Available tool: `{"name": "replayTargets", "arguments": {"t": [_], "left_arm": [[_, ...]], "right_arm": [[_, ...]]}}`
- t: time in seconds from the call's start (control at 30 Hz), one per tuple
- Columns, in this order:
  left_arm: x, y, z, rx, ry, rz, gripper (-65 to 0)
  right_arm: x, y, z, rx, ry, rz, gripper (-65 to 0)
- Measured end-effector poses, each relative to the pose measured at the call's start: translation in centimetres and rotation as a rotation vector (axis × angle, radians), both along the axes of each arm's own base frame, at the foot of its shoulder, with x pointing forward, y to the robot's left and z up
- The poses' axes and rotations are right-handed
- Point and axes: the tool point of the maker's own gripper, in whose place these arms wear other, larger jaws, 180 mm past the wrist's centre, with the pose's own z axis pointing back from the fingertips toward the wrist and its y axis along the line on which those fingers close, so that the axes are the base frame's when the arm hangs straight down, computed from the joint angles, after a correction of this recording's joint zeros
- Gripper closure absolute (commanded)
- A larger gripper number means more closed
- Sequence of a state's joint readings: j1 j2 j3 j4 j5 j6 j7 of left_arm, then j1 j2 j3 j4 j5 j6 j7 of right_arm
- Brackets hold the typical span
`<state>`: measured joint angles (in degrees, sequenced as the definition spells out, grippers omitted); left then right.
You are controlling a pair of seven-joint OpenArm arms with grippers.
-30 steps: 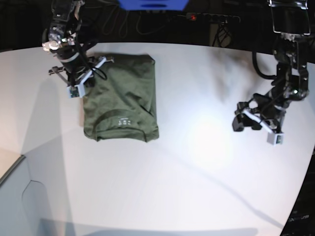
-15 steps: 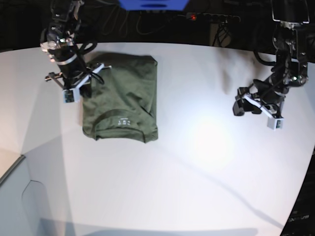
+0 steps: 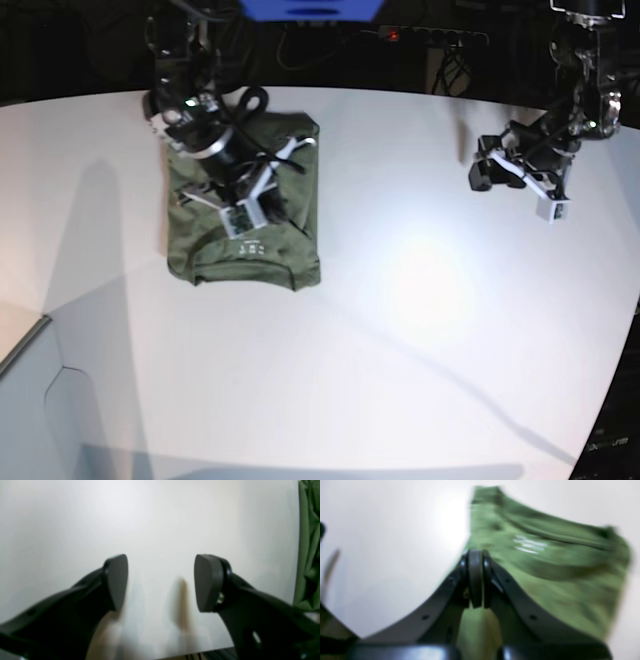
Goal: Layout the t-shirt on the table in an organized manner, then fold the t-shirt properly
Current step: 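Press and smooth the folded shirt's edges with the right gripper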
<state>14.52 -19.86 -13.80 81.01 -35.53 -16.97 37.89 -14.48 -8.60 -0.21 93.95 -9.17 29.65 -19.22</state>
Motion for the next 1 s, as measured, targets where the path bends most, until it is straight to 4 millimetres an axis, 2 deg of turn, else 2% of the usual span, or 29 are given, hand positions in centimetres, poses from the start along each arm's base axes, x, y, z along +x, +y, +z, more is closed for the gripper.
{"name": "replayTargets", "arguments": {"t": [0.13, 0.23, 0.43, 0.53, 0.7, 0.8, 0.87, 1.0], "left_arm": [[-0.9, 0.0, -0.5, -0.003, 0.016, 0.004, -40.4], [-1.5, 0.0, -0.8, 0.000, 0.032, 0.002, -40.4], [-1.3, 0.0, -0.6, -0.003, 0.023, 0.004, -40.4], [-1.3, 0.0, -0.7, -0.002, 0.025, 0.004, -40.4], [-1.2, -0.1, -0.6, -0.005, 0.021, 0.005, -40.4], [-1.2, -0.1, -0.6, -0.004, 0.022, 0.004, -40.4], [-1.2, -0.1, -0.6, -0.005, 0.021, 0.005, -40.4], [-1.2, -0.1, -0.7, -0.004, 0.023, 0.004, -40.4]], "right_arm": [[-0.7, 1.3, -1.3, 0.013, 0.034, 0.033, 0.0], [-1.5, 1.8, -3.1, 0.014, 0.091, 0.047, 0.0], [-2.0, 2.4, -5.6, 0.023, 0.161, 0.062, 0.0], [-2.4, 2.6, -6.2, 0.024, 0.181, 0.070, 0.0], [-3.2, 4.4, -6.3, 0.014, 0.181, 0.147, 0.0], [-3.3, 4.3, -6.2, -0.003, 0.173, 0.164, 0.0], [-2.7, 4.1, -5.0, -0.009, 0.136, 0.159, 0.0], [0.0, 2.2, -1.6, -0.009, 0.025, 0.095, 0.0]]}}
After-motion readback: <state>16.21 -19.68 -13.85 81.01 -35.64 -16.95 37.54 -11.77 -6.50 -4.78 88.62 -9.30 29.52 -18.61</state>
